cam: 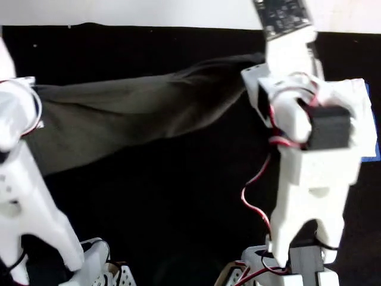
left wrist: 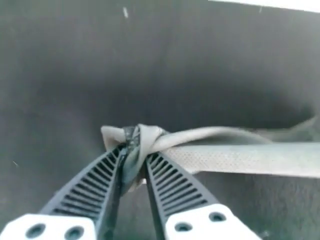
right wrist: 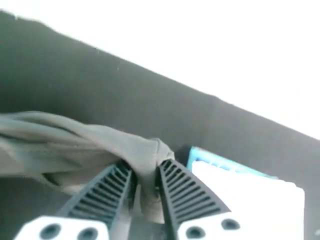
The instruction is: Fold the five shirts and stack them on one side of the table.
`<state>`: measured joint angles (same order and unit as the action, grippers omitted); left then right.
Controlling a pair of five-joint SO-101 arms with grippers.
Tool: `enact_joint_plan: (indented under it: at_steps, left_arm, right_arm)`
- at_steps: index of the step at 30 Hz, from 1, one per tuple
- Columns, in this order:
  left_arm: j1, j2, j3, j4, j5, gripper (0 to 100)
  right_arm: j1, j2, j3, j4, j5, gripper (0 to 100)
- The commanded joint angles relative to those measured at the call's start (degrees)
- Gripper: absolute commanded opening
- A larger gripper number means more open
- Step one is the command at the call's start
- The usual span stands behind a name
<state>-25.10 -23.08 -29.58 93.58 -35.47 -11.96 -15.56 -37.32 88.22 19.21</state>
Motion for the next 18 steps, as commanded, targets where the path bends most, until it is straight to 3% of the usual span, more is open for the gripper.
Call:
enact_joint_plan:
  at_steps: [1,10,18]
  left_arm:
    - [-1.2,-1.6,-10.6,2.9,0.2,1]
    - [-1.2,-1.8,-20.6,5.8,2.5,1]
    - [-1.3,-3.8,-21.1,7.0,6.7,1]
  right_arm:
    - [2.8,-2.6,-16.0,4.6,0.6,0.5]
    - [14.1,-2.7,-36.6,9.4,0.6,0.5]
    - [16.0,-3.6,-47.5,9.4,0.6,0.5]
